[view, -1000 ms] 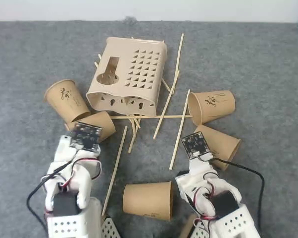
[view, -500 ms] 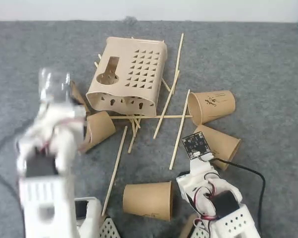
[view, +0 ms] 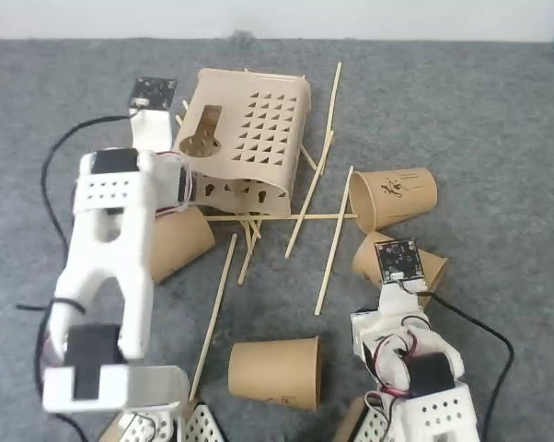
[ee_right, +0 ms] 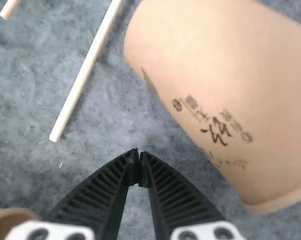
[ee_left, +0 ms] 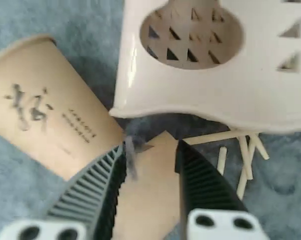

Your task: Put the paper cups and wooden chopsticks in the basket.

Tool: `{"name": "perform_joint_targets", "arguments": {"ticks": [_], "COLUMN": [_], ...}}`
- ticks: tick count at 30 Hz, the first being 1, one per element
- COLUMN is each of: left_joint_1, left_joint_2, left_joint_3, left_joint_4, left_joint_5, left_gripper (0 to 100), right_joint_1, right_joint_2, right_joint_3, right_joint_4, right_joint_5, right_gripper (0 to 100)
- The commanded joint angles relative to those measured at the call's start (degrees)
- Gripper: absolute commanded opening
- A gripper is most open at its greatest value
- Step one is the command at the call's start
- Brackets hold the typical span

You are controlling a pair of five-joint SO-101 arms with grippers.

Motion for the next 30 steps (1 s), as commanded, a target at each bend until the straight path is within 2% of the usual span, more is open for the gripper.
{"name": "perform_joint_targets", "arguments": {"ticks": [1,7,19,25,30], "left_joint_1": [0.18,-0.44,-6.07,-4.84,-2.02], "left_joint_2": [2.64,4.57,0.70,4.22,10.02], "left_joint_3": [-4.18,-3.03,1.27,6.90,11.82], "left_joint_4": [-4.92,-13.54,-20.66,-36.48,-54.33], "left_joint_5": [2.29,2.29,1.85,1.85,2.11], "left_gripper": [17,17,17,17,17], "right_joint_1": [1.10,1.27,1.27,1.27,1.36], "right_joint_2": [-0.04,-0.04,-0.04,-0.04,-0.04], "right_joint_3": [-2.55,-2.46,-2.20,-2.20,-2.11], "right_joint_4": [-1.10,-1.27,-1.54,-1.54,-1.54], "right_joint_5": [0.62,0.62,0.62,0.62,0.62], "right_gripper": [0.8,0.8,0.8,0.8,0.8]}}
